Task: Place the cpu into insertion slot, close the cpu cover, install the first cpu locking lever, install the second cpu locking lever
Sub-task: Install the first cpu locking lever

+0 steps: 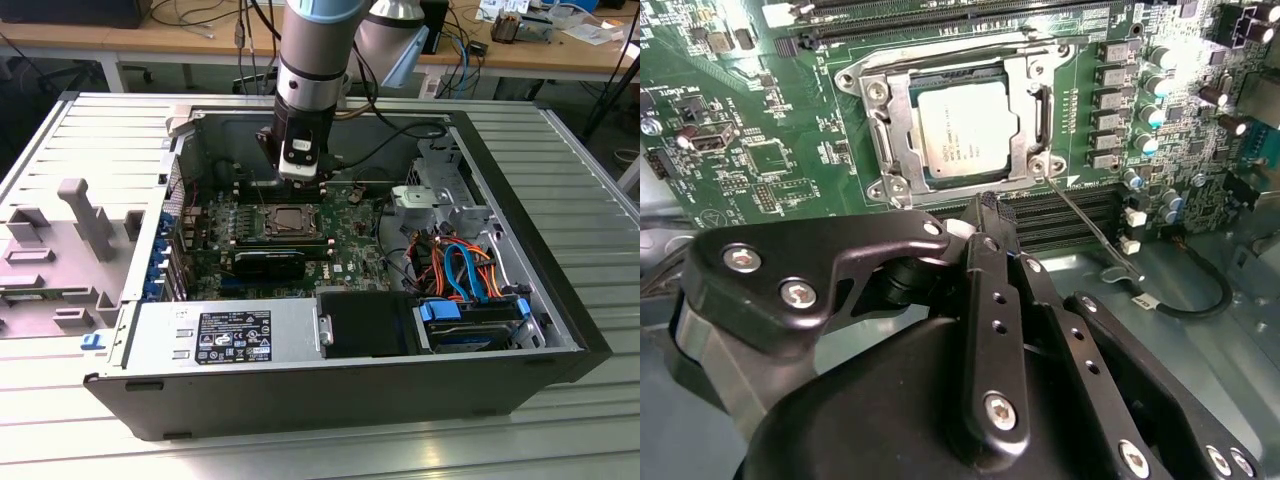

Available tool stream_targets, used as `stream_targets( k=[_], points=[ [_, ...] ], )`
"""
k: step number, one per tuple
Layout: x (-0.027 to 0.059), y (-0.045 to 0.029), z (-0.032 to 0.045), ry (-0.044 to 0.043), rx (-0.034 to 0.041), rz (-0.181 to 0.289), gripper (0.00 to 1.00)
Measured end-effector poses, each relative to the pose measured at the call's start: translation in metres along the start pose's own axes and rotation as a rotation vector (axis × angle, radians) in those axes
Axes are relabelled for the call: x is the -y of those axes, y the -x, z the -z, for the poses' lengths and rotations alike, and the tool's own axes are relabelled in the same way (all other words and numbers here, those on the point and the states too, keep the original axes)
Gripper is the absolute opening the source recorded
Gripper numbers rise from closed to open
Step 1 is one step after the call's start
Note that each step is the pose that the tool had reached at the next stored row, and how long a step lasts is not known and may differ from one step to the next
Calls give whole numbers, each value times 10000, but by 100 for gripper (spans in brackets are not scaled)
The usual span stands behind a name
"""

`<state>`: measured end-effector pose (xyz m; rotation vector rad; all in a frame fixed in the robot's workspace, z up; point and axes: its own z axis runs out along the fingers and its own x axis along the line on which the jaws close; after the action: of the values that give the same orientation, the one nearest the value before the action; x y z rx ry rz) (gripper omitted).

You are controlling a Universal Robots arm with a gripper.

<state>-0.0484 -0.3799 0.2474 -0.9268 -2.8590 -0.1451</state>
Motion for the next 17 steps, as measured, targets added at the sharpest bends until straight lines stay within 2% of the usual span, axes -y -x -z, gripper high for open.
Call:
stream_targets(
  k=[9,14,17],
  points=[
    [0,1,-8,72,-53,10,11],
    [1,1,-9,76,-61,34,11],
    [1,2,-10,48,-72,221,11]
  ],
)
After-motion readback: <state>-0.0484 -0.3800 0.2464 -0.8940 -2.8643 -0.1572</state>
